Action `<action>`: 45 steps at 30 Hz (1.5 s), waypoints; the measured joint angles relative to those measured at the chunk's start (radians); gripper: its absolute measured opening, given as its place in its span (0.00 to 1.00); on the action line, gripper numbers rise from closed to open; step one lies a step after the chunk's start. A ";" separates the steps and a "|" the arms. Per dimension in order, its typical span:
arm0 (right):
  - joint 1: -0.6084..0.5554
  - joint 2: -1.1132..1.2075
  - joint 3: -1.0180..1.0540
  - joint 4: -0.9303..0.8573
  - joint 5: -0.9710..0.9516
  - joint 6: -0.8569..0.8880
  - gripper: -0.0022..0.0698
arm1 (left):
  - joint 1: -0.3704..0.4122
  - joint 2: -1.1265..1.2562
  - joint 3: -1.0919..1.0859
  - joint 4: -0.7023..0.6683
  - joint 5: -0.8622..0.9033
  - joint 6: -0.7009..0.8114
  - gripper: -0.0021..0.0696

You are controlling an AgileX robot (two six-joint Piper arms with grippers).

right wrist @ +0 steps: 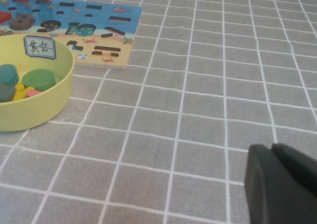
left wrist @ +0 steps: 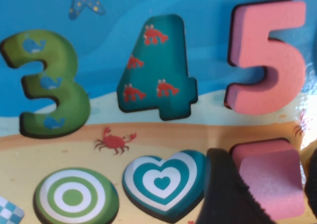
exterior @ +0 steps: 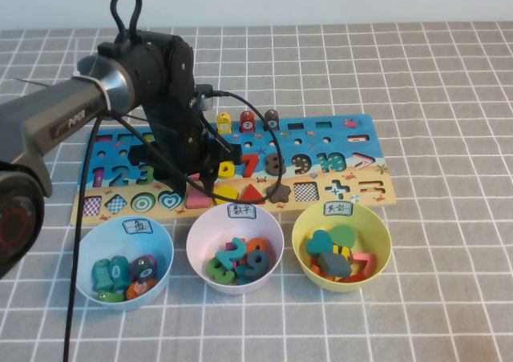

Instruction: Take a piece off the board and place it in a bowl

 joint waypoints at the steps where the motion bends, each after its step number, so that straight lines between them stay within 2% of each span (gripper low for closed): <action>1: 0.000 0.000 0.000 0.000 0.000 0.000 0.01 | 0.000 0.000 0.000 0.000 0.000 0.000 0.46; 20: 0.000 0.000 0.000 0.000 0.000 0.000 0.01 | 0.000 0.001 -0.002 -0.002 0.012 0.030 0.46; 34: 0.000 0.000 0.000 0.000 0.000 0.000 0.01 | 0.000 -0.015 -0.002 0.000 0.023 0.112 0.46; 42: 0.000 0.000 0.000 0.000 0.000 0.000 0.01 | 0.000 -0.063 -0.002 0.034 0.033 0.220 0.46; 45: 0.000 0.000 0.000 0.000 0.000 0.000 0.01 | 0.000 -0.065 -0.002 0.058 0.042 0.370 0.46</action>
